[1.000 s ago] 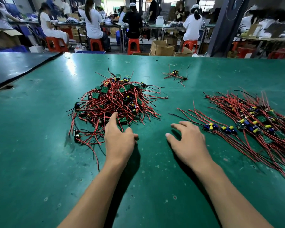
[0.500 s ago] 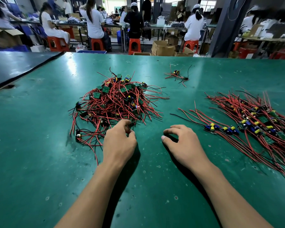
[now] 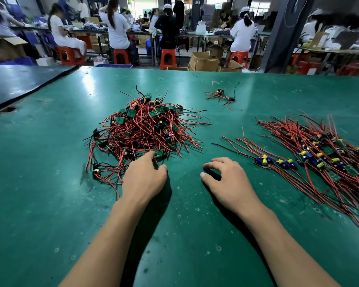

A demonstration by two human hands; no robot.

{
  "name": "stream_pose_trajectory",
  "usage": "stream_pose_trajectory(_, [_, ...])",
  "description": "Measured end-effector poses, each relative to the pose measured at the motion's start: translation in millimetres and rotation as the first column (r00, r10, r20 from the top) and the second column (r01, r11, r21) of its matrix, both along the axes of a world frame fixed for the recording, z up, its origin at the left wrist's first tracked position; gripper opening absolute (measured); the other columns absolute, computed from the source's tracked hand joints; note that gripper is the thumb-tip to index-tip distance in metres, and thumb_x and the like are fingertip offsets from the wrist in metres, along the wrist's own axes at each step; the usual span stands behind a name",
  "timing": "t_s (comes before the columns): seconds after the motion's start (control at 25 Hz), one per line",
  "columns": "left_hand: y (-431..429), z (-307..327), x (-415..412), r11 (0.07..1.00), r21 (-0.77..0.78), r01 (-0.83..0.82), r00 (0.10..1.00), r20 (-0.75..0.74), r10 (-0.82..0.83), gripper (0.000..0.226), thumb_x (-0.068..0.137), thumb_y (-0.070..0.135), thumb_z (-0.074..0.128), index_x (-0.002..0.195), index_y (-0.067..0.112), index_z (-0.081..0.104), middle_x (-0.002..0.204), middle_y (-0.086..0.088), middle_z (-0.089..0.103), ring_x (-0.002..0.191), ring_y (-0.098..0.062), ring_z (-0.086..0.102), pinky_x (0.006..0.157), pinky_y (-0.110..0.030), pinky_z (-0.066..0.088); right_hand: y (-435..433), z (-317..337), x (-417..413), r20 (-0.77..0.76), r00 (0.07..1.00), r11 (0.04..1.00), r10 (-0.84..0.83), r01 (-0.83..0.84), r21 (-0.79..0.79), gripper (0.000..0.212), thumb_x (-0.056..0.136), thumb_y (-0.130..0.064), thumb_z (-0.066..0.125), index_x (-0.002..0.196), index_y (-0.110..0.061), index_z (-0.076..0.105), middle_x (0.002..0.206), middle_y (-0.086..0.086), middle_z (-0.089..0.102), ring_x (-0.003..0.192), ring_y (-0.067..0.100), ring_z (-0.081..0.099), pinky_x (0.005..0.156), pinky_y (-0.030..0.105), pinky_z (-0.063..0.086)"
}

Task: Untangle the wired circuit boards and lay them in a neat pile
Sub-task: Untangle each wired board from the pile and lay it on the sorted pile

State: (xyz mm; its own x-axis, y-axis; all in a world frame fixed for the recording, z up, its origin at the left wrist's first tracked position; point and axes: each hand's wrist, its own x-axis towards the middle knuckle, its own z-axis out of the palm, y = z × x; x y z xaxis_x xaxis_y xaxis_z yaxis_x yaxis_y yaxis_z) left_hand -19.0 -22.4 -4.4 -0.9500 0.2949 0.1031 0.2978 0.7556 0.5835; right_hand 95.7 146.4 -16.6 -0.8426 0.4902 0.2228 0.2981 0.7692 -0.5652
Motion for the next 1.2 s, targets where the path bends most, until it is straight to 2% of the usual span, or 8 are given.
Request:
stream_pose_trajectory(0.16, [-0.2,-0.1,5.3,1.0,-0.019,0.014,0.998,-0.061,-0.015,0.041,0.088,0.039,0.057,0.129,0.034,0.056,0.1,-0.003,0.071,0.092,-0.027,0.063,0.08,-0.036,0.053,0.0,-0.6,0.1,0.002,1.0,1.0,0.002,-0.002,0.005,0.031,0.09,-0.036,0.068,0.118,-0.023,0.072,0.131,-0.003,0.059,0.126,0.019,0.046,0.105,0.028,0.032])
stream_pose_trajectory(0.32, [2.3,-2.8,5.8,0.999,-0.05,0.007,0.994,-0.113,-0.013,0.063,0.089,0.039,0.053,0.147,0.035,0.032,0.097,-0.008,0.069,0.092,-0.032,0.063,0.083,-0.041,0.053,-0.2,-1.3,-0.9,0.003,1.0,1.0,0.002,-0.002,0.008,0.031,0.09,-0.037,0.068,0.119,-0.023,0.071,0.131,-0.004,0.059,0.126,0.019,0.046,0.104,0.028,0.031])
stream_pose_trajectory(0.4, [2.6,-4.4,2.8,0.996,-0.086,0.007,0.992,-0.121,-0.017,0.061,0.089,0.04,0.053,0.147,0.031,0.035,0.105,-0.009,0.069,0.096,-0.033,0.063,0.083,-0.041,0.051,-0.5,-1.1,-0.5,0.009,1.0,1.0,0.005,-0.005,0.009,0.032,0.09,-0.037,0.067,0.119,-0.023,0.071,0.131,-0.004,0.059,0.126,0.019,0.046,0.104,0.027,0.031])
stream_pose_trajectory(0.56, [2.9,-6.5,4.2,0.997,-0.075,0.021,0.987,-0.158,-0.032,0.04,0.09,0.042,0.053,0.129,0.033,0.057,0.102,-0.005,0.072,0.095,-0.03,0.065,0.081,-0.038,0.052,-1.1,-1.3,0.5,0.011,1.0,1.0,0.013,-0.013,0.008,0.032,0.09,-0.036,0.068,0.119,-0.023,0.071,0.131,-0.004,0.059,0.126,0.019,0.046,0.103,0.026,0.031])
stream_pose_trajectory(0.68, [3.6,-11.0,6.6,1.0,-0.029,0.012,0.974,-0.226,-0.019,0.027,0.088,0.04,0.054,0.113,0.03,0.058,0.087,-0.003,0.07,0.083,-0.03,0.063,0.071,-0.035,0.048,-1.3,-0.7,0.0,0.02,1.0,1.0,0.014,-0.014,0.006,0.031,0.091,-0.037,0.067,0.118,-0.024,0.071,0.131,-0.004,0.059,0.126,0.019,0.046,0.105,0.028,0.031])
stream_pose_trajectory(0.84, [3.8,-12.3,4.5,0.998,-0.053,0.025,0.976,-0.216,-0.036,0.045,0.087,0.049,0.054,0.127,0.029,0.052,0.101,-0.004,0.071,0.095,-0.031,0.064,0.079,-0.038,0.049,-2.7,0.3,-0.8,0.032,0.999,1.0,0.019,-0.019,0.012,0.03,0.09,-0.038,0.068,0.117,-0.024,0.071,0.129,-0.004,0.059,0.125,0.02,0.046,0.106,0.03,0.033])
stream_pose_trajectory(1.08, [2.4,-6.0,14.8,0.994,-0.034,0.1,0.974,-0.201,-0.105,0.035,0.08,0.065,0.06,0.094,0.033,0.066,0.083,0.003,0.071,0.086,-0.023,0.065,0.071,-0.03,0.05,-6.2,6.9,1.5,0.015,1.0,1.0,0.015,-0.015,0.0,0.027,0.09,-0.035,0.069,0.114,-0.023,0.072,0.125,-0.005,0.063,0.122,0.018,0.049,0.106,0.029,0.035])
stream_pose_trajectory(1.2, [5.3,-3.7,28.5,0.959,0.135,0.25,0.958,-0.175,-0.226,0.031,0.076,0.057,0.071,0.086,0.027,0.07,0.064,0.007,0.06,0.066,-0.012,0.056,0.058,-0.025,0.039,-12.7,15.5,0.5,-0.054,0.995,0.962,0.082,-0.094,-0.258,0.02,0.09,-0.032,0.07,0.11,-0.027,0.074,0.107,-0.01,0.073,0.105,0.008,0.063,0.1,0.026,0.045])
